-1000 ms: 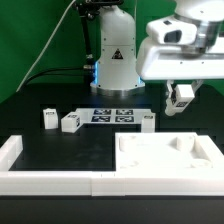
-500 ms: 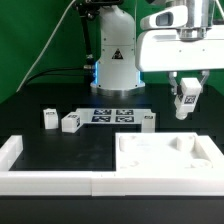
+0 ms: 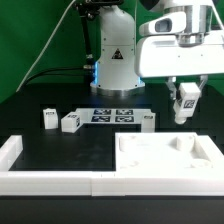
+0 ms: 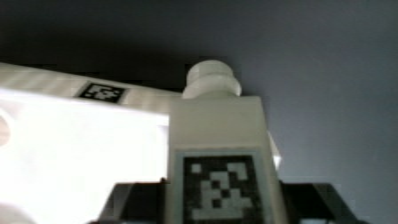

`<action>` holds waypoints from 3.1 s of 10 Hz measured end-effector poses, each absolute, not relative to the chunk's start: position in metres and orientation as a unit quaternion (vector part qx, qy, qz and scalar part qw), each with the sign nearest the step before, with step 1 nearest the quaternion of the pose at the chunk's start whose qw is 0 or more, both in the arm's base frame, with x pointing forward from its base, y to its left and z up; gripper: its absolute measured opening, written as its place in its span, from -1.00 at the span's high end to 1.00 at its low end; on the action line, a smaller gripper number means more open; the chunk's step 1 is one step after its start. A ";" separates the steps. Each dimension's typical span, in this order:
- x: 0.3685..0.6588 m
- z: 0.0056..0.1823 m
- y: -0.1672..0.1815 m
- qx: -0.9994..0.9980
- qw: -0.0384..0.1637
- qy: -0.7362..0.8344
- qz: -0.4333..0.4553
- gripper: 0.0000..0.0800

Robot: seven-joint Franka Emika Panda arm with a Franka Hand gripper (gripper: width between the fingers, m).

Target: Assemble one leg

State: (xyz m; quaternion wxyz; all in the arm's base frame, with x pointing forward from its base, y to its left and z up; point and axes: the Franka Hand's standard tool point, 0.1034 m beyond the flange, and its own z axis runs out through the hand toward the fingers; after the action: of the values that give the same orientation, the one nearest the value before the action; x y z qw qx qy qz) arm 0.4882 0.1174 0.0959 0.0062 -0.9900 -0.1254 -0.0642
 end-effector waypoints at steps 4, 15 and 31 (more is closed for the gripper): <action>0.578 0.106 0.118 -0.984 0.009 -0.166 -0.071 0.27; 0.610 0.100 0.110 -0.964 0.013 -0.185 -0.192 0.27; 0.610 0.071 0.122 -0.956 0.019 -0.195 -0.220 0.27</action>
Offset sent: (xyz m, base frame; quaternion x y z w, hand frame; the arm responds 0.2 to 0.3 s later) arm 0.0729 0.0106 0.0051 0.0321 -0.0271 -0.0285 0.9987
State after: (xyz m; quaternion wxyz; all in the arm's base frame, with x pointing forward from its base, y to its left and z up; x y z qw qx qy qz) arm 0.6101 0.1224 0.0714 0.0186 -0.9556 -0.1951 -0.2201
